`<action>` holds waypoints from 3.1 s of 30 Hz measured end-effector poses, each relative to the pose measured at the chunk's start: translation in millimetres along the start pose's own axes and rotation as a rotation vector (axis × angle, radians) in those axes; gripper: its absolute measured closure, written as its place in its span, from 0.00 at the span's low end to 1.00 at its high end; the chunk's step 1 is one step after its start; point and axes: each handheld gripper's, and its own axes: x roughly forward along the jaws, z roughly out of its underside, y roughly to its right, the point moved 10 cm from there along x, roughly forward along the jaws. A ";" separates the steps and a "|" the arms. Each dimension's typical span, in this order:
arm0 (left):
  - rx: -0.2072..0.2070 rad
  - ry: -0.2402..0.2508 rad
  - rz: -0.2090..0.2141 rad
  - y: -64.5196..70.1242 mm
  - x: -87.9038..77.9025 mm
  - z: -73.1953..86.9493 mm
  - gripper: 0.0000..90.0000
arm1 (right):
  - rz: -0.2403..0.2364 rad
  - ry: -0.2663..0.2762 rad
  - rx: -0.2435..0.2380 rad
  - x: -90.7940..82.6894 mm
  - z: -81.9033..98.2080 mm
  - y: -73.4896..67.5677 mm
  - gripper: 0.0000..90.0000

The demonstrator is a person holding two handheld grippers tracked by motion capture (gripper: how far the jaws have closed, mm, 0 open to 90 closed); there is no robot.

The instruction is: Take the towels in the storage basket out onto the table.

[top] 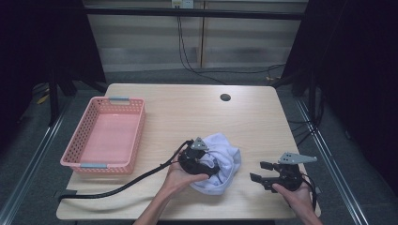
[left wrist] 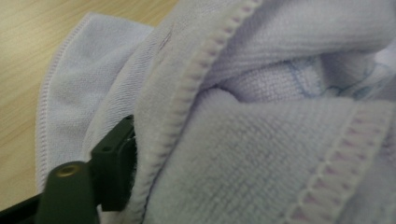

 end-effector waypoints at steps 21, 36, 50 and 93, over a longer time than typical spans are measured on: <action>-0.038 0.138 -0.065 7.0 -109.9 43.2 0.63 | -0.046 0.086 -0.080 15.9 -60.8 -30.9 0.41; 0.017 0.166 -0.030 10.6 -48.6 -3.7 0.67 | -0.104 -0.009 -0.118 78.2 -76.4 -57.8 0.70; -0.109 0.330 0.005 -17.1 -100.2 -15.5 0.85 | 0.038 0.145 0.022 33.8 -98.2 -4.9 0.91; -0.047 0.212 0.011 -22.1 -108.5 -10.2 0.61 | 0.219 0.168 0.187 18.6 -89.4 102.8 0.92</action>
